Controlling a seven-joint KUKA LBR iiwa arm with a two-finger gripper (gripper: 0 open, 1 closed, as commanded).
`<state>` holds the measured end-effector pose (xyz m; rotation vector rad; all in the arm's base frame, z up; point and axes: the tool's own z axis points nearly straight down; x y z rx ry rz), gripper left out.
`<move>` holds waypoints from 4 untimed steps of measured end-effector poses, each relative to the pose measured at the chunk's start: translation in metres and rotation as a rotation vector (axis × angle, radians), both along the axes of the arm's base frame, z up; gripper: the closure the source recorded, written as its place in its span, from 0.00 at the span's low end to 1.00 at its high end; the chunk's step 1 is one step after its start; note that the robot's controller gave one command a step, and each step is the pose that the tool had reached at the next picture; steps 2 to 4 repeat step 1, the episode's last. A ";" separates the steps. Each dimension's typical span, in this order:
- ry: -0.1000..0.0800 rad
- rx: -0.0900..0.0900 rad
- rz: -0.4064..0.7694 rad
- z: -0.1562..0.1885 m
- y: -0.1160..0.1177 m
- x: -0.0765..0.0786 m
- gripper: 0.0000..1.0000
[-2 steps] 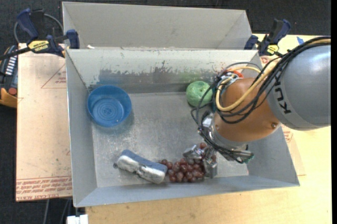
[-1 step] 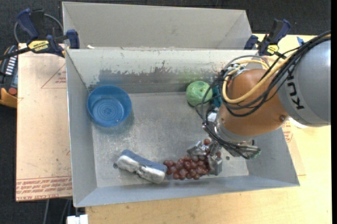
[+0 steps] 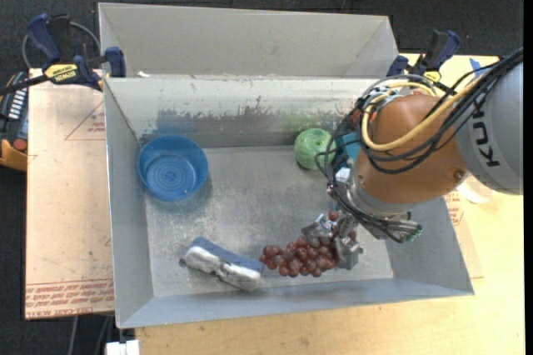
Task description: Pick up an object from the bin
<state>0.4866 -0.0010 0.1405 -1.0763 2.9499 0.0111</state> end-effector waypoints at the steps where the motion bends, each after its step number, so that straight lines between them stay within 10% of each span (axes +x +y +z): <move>1: -0.003 0.001 -0.002 0.022 0.000 0.001 1.00; 4: -0.003 0.001 -0.002 0.022 0.000 0.001 1.00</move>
Offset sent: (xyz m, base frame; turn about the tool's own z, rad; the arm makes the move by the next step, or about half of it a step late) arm 0.0008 0.0001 0.0495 0.0011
